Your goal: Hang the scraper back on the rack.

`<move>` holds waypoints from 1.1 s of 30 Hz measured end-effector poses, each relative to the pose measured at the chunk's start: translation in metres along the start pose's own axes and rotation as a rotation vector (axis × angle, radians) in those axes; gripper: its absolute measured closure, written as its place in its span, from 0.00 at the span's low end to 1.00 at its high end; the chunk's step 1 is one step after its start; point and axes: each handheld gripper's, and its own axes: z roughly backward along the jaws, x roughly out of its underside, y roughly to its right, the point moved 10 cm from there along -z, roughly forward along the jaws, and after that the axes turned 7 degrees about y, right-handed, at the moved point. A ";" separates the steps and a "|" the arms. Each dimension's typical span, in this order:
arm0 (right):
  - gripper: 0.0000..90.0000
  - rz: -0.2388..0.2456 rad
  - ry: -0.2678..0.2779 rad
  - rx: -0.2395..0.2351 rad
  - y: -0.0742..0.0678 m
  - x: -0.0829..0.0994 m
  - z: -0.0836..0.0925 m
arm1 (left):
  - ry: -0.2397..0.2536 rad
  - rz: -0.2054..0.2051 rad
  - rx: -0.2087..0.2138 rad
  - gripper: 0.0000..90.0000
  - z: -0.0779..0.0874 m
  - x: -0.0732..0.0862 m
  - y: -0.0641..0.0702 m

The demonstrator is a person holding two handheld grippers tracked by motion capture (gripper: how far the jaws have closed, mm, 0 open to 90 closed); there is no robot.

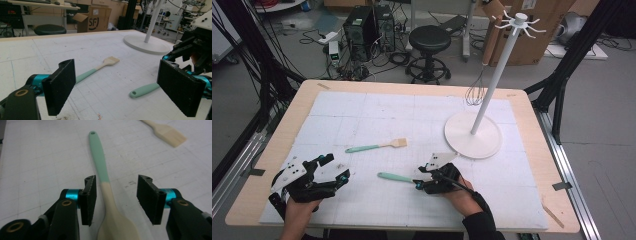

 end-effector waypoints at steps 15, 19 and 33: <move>0.87 0.024 -0.058 -0.082 -0.004 0.003 -0.020 | -0.007 0.004 -0.004 0.18 0.004 0.004 -0.003; 0.89 0.011 -0.059 -0.090 -0.006 0.004 -0.019 | -0.002 0.009 -0.007 0.18 0.003 0.003 -0.003; 0.90 -0.028 -0.051 -0.083 -0.005 0.002 -0.016 | 0.009 0.020 0.000 0.19 0.004 0.001 0.000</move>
